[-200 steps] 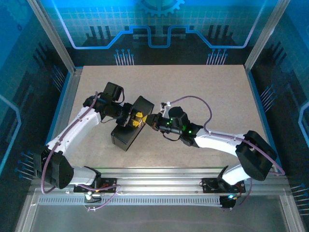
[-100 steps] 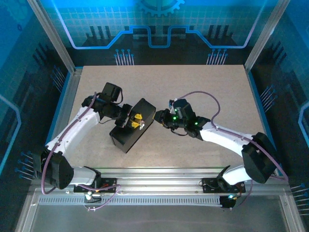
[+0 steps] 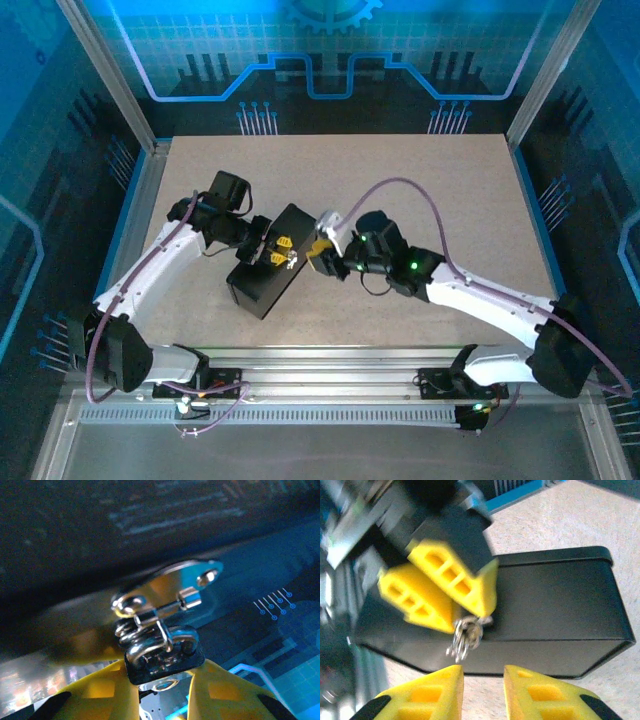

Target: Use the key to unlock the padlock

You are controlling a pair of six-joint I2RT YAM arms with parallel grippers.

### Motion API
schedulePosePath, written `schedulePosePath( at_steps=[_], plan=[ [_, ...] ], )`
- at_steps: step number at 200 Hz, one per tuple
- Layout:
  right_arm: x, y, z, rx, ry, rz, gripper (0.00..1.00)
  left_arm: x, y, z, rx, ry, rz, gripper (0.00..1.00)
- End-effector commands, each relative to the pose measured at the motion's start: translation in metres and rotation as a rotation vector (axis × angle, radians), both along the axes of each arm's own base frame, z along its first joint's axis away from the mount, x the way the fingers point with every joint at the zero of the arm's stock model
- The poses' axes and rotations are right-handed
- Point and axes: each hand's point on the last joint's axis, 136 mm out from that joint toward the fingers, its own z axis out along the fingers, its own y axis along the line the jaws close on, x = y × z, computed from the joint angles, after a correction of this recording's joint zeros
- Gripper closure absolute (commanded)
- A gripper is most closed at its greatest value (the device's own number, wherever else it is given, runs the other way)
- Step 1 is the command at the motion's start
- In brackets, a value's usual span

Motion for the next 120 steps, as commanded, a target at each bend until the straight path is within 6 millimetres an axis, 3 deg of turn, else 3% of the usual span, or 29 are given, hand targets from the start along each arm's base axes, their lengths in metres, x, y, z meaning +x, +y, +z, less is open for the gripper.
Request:
schedulePosePath(
  at_steps=[1, 14, 54, 120],
  plan=[
    [0.008, -0.012, -0.014, -0.192, -0.496, 0.122, 0.7, -0.004, -0.004, 0.027, -0.063, -0.074, -0.036, 1.0],
    [0.008, -0.012, -0.01, -0.189, -0.64, 0.159, 0.69, -0.004, -0.004, 0.026, -0.062, -0.072, -0.036, 1.0],
    [0.018, -0.002, -0.007, -0.242, -0.855, 0.182, 0.63, -0.005, -0.004, 0.024, -0.064, -0.062, -0.036, 1.0],
    [0.02, 0.021, -0.009, -0.316, -1.004, 0.232, 0.62, -0.004, -0.004, 0.026, -0.066, -0.061, -0.03, 1.0]
  ],
)
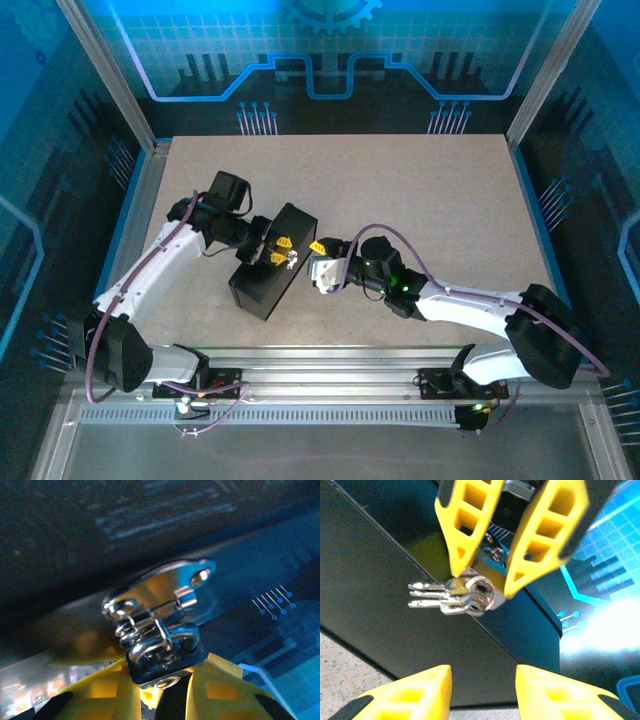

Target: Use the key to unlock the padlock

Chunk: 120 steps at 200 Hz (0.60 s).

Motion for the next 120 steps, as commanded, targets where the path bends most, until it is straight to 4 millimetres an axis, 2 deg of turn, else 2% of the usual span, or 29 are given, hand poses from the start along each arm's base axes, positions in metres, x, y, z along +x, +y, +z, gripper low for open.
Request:
schedulePosePath(
  at_steps=[1, 43, 82, 104, 120],
  plan=[
    [0.004, 0.013, 0.019, -0.001, -0.137, 0.022, 0.62, -0.004, -0.004, 0.026, -0.066, -0.062, -0.029, 1.0],
    [0.001, 0.027, 0.029, 0.026, -0.167, 0.046, 0.66, -0.005, -0.003, 0.027, -0.064, -0.059, -0.026, 1.0],
    [0.004, 0.033, 0.029, 0.026, -0.155, 0.051, 0.69, -0.007, -0.002, 0.026, -0.06, -0.058, -0.025, 1.0],
    [0.016, 0.018, 0.027, 0.046, -0.101, 0.0, 0.68, -0.007, 0.0, 0.024, -0.059, -0.058, -0.02, 1.0],
    [0.019, 0.002, 0.032, 0.091, -0.04, -0.023, 0.67, -0.003, 0.004, 0.031, -0.065, -0.088, -0.01, 1.0]
  ],
)
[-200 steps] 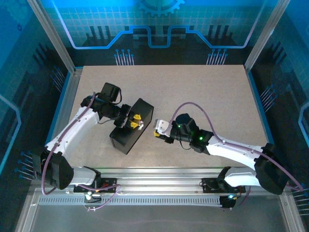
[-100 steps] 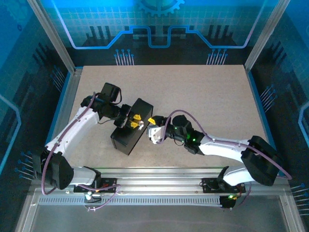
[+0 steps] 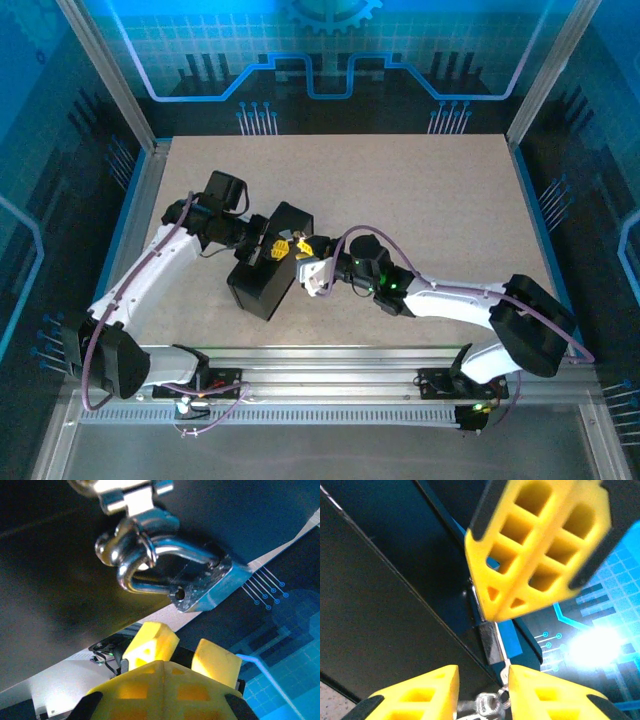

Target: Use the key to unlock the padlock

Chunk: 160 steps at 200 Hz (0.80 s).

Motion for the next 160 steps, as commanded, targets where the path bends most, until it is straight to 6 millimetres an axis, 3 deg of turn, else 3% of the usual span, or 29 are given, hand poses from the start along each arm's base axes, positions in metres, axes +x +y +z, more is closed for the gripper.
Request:
schedulePosePath(
  at_steps=[1, 33, 72, 93, 115, 123, 126, 130, 160],
  plan=[
    [0.01, -0.018, 0.021, 0.094, 0.048, -0.044, 0.67, 0.0, 0.003, 0.02, -0.039, -0.054, -0.003, 1.0],
    [0.006, -0.035, 0.028, 0.088, 0.121, -0.046, 0.67, 0.012, 0.004, 0.049, -0.021, -0.195, -0.045, 0.98],
    [-0.002, -0.043, 0.032, 0.086, 0.278, 0.021, 0.67, 0.026, 0.008, 0.058, 0.061, -0.333, -0.122, 0.9],
    [-0.001, -0.041, 0.027, 0.061, 0.377, 0.028, 0.67, 0.037, 0.014, 0.064, 0.18, -0.456, -0.254, 0.83],
    [0.005, -0.038, 0.034, 0.103, 0.445, 0.02, 0.67, 0.044, 0.034, 0.062, 0.39, -0.554, -0.421, 0.74],
    [0.004, -0.038, 0.029, 0.104, 0.491, 0.02, 0.67, 0.047, 0.042, 0.06, 0.454, -0.582, -0.465, 0.7],
    [0.006, -0.036, 0.04, 0.121, 0.483, 0.028, 0.66, 0.048, 0.045, 0.059, 0.478, -0.586, -0.475, 0.69],
    [0.004, -0.034, 0.041, 0.12, 0.496, 0.04, 0.66, 0.048, 0.049, 0.057, 0.505, -0.59, -0.486, 0.66],
    [0.001, -0.023, 0.037, 0.058, 0.495, 0.127, 0.62, 0.046, 0.062, 0.051, 0.565, -0.599, -0.502, 0.57]
  ],
)
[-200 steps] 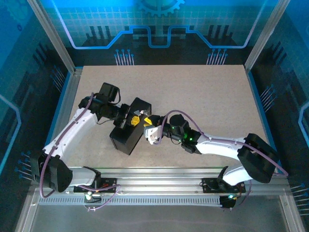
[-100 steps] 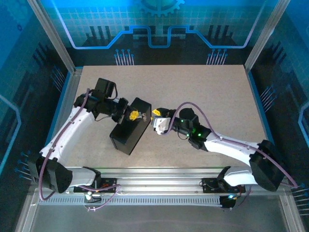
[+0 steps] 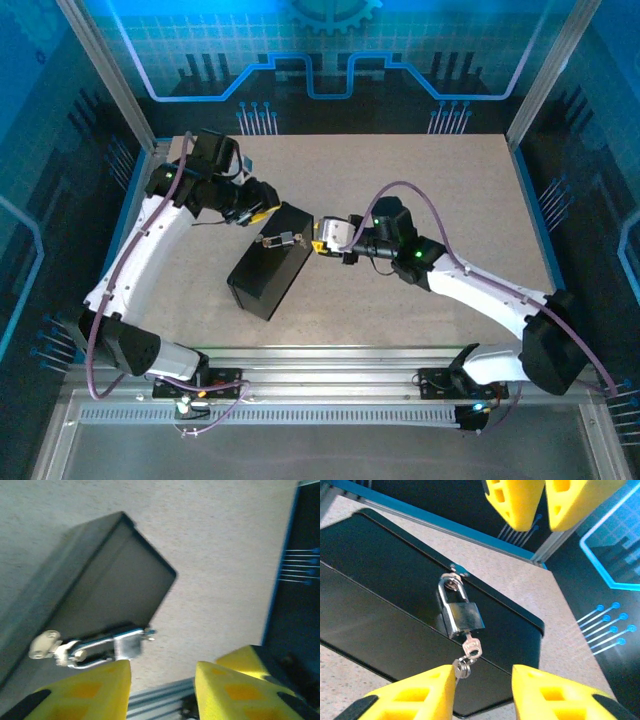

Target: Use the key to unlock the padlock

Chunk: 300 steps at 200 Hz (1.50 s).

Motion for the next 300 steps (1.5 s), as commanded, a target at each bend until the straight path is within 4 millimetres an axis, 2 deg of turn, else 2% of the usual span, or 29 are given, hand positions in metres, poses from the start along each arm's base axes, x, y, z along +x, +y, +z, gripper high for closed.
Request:
schedulePosePath(
  at_steps=[1, 37, 76, 103, 171, 228, 276, 300],
  plan=[
    [-0.006, 0.008, -0.003, -0.019, 0.056, 0.088, 0.62, -0.009, 0.026, -0.012, 0.16, -0.026, -0.061, 0.57],
    [0.002, 0.019, -0.002, -0.062, 0.031, 0.208, 0.56, -0.017, 0.051, -0.029, 0.196, 0.036, 0.009, 0.51],
    [0.016, 0.03, -0.004, -0.097, 0.057, 0.285, 0.54, -0.031, 0.065, -0.051, 0.201, 0.086, 0.017, 0.47],
    [0.015, 0.038, -0.01, -0.129, 0.134, 0.356, 0.49, -0.041, 0.062, -0.06, 0.173, 0.106, -0.01, 0.46],
    [0.013, 0.057, -0.028, -0.207, 0.215, 0.43, 0.49, -0.064, 0.054, -0.08, 0.125, 0.154, -0.061, 0.48],
    [0.015, 0.07, -0.046, -0.257, 0.263, 0.452, 0.49, -0.071, 0.055, -0.087, 0.132, 0.165, -0.077, 0.52],
    [0.012, 0.07, -0.054, -0.299, 0.335, 0.459, 0.56, -0.073, 0.053, -0.09, 0.122, 0.173, -0.088, 0.54],
    [0.012, 0.068, -0.05, -0.294, 0.401, 0.45, 0.62, -0.072, 0.052, -0.093, 0.116, 0.178, -0.085, 0.55]
  ],
)
